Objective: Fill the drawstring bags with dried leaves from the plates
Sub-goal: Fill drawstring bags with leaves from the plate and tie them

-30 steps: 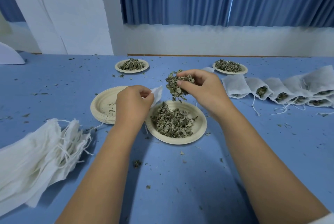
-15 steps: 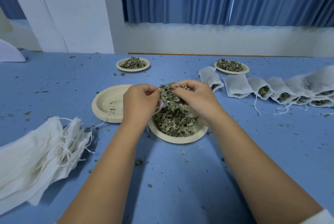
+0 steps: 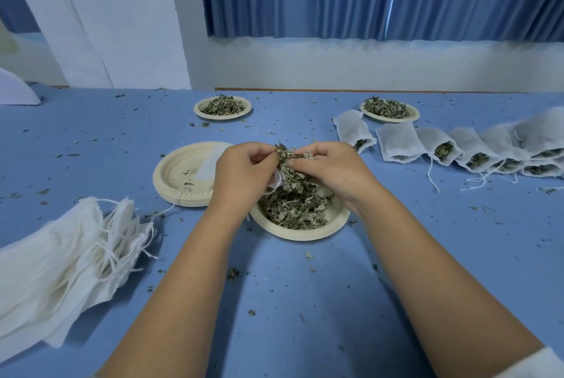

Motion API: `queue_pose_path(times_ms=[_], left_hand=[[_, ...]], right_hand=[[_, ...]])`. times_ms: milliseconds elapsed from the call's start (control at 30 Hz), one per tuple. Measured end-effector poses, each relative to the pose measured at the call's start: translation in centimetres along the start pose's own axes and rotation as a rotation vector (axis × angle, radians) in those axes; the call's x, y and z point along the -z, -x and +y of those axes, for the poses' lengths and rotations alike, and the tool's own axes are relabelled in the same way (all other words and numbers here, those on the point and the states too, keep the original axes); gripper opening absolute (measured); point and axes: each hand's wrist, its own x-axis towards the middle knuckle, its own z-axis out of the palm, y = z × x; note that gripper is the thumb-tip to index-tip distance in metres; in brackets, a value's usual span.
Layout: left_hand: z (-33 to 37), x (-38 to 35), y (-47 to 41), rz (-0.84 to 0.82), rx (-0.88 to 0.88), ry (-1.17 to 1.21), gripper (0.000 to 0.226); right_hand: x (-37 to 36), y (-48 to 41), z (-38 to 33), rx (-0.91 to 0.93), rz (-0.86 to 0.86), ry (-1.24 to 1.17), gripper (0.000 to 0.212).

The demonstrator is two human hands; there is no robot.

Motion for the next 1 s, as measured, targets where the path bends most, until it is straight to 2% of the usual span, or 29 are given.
queue_pose_path(times_ms=[133,267,300,400,467,567,833,933,1000], left_hand=[[-0.2,-0.2,-0.1,0.039,0.079,0.143,0.029],[-0.8,-0.3,-0.4,0.127,0.110,0.094,0.026],[-0.9,-0.4,-0.4,0.136,0.109,0.077,0.023],[-1.2,-0.5,-0.5,0.146,0.089,0.015,0.016],[-1.2,-0.5,-0.4,0.135,0.090,0.031,0.017],[-0.8,-0.5,-0.2,0.094,0.074,0.067,0.027],[-0.4,-0.4,0.0,-0.003,0.122,0.252,0.023],[-0.5,-0.2,-0.1,0.021,0.113,0.189,0.023],[-0.7,-0.1,-0.3,0.046,0.053,0.078,0.015]], right_hand=[[-0.3,-0.2,0.0,-0.031,-0.020,-0.062,0.008],[-0.6,-0.4,-0.6,-0.167,-0.047,-0.271,0.016],[-0.7,-0.4,-0.6,-0.166,-0.061,-0.269,0.016],[-0.9,-0.1,-0.1,-0.061,-0.145,-0.044,0.009],[-1.0,0.1,0.1,0.008,-0.102,0.031,0.016],[-1.2,0.1,0.3,0.058,-0.017,0.021,0.008],[-1.3,0.0,-0.1,-0.111,-0.052,-0.288,0.006],[-1.5,0.0,0.1,-0.079,0.019,-0.223,0.008],[-1.7,-0.2,0.5,-0.041,0.100,-0.072,0.007]])
